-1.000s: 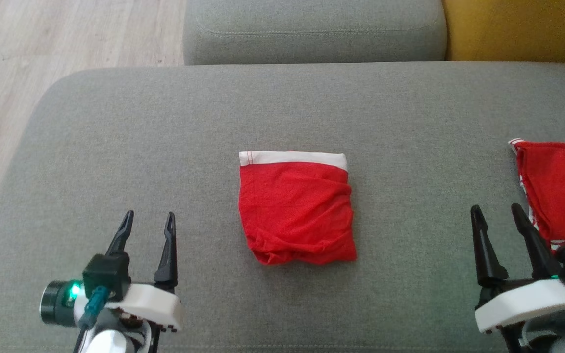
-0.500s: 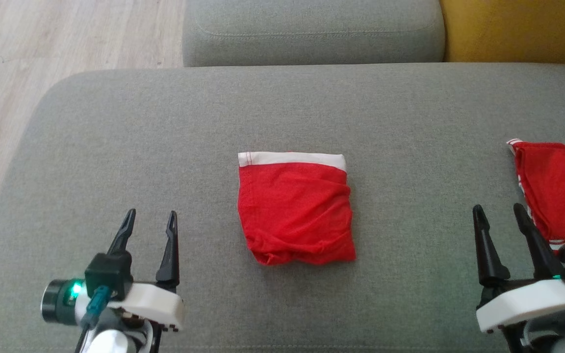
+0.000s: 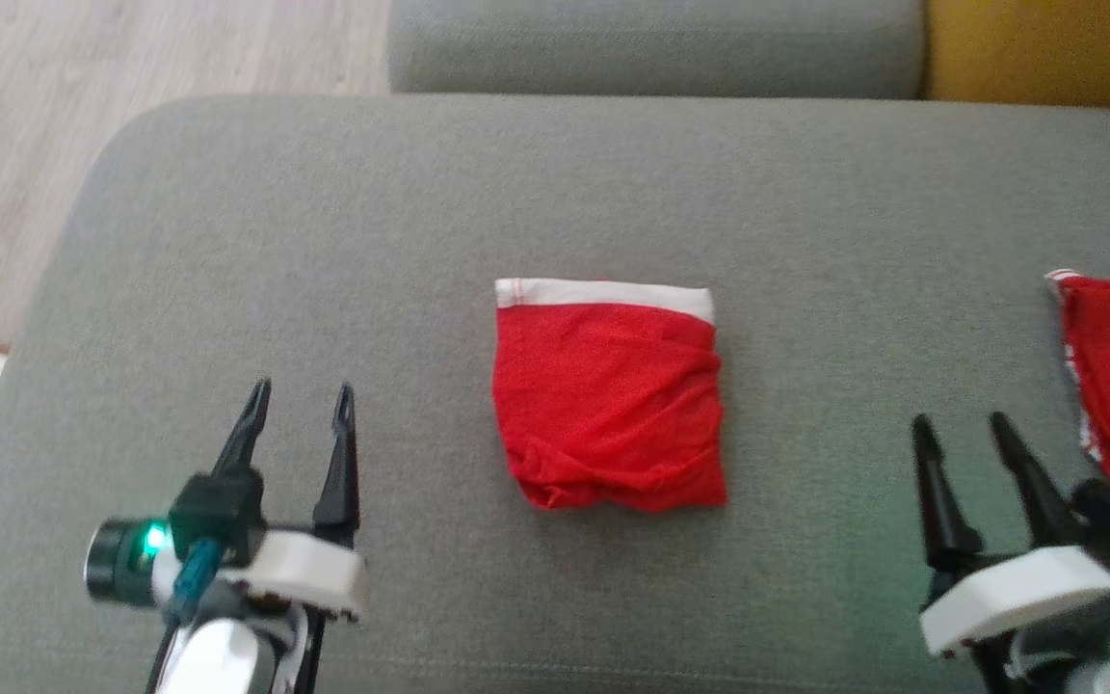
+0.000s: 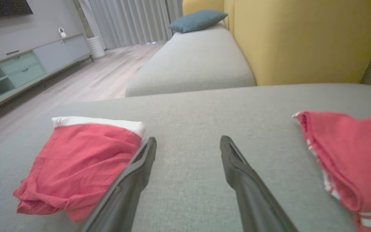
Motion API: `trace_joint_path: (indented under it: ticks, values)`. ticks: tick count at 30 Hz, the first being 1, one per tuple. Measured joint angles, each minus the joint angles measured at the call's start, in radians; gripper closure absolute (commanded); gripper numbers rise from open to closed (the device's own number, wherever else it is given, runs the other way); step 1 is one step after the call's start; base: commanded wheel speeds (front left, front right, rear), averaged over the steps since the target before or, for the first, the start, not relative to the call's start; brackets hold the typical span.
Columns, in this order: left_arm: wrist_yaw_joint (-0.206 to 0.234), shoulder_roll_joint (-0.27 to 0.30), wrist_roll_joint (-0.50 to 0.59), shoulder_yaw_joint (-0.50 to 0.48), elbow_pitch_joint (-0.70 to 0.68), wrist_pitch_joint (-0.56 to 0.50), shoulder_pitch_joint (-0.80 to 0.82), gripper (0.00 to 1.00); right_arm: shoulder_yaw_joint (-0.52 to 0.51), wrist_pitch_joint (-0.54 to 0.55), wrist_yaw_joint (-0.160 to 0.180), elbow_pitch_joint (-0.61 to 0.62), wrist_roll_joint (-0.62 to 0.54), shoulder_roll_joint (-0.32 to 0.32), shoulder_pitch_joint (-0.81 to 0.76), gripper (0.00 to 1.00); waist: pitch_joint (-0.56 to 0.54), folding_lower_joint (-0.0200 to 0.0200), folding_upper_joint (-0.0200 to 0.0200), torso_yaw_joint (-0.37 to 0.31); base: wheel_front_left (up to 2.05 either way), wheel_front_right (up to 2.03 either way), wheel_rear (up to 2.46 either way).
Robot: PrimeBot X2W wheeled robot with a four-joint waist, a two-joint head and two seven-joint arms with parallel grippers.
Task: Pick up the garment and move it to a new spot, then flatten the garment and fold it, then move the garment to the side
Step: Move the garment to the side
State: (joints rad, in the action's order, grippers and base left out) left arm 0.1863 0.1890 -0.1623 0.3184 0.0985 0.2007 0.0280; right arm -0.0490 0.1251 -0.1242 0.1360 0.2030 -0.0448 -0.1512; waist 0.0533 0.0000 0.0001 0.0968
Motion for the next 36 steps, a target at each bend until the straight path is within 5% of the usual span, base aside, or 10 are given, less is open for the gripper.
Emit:
trace_joint_path:
  ticks: [10,20,21,22,24,36]
  values:
    - [-0.001,-0.059,0.003,0.025,0.004,0.041,0.138,0.00,0.140,0.045,0.000,-0.265,0.034,-0.021,0.232,0.00,0.117,0.0000,0.0000,0.110,0.00,0.00,0.00]
    - [-0.001,-0.081,0.003,0.023,0.019,0.049,0.170,0.00,0.170,0.125,0.000,-0.437,0.049,-0.031,0.307,0.00,0.174,0.0000,0.0000,0.193,0.00,0.00,0.00]
    - [-0.001,-0.084,0.003,0.022,0.016,0.049,0.170,0.00,0.171,0.138,0.000,-0.441,0.055,-0.031,0.313,0.12,0.177,0.0000,0.0000,0.196,0.00,0.00,0.00]
    - [-0.001,-0.086,0.003,0.021,0.013,0.049,0.170,0.00,0.172,0.151,0.000,-0.445,0.062,-0.031,0.319,0.36,0.179,0.0000,0.0000,0.197,0.00,0.00,0.00]
    - [-0.001,-0.091,0.004,0.019,0.009,0.049,0.170,0.00,0.176,0.185,0.000,-0.460,0.075,-0.032,0.337,1.00,0.182,0.0000,0.0000,0.197,0.00,0.00,0.00]
    - [-0.010,-0.098,0.031,-0.008,0.002,0.049,0.170,0.00,0.235,0.220,0.000,-0.416,0.093,-0.064,0.356,1.00,0.181,0.0000,0.0000,0.136,0.00,0.00,0.00]
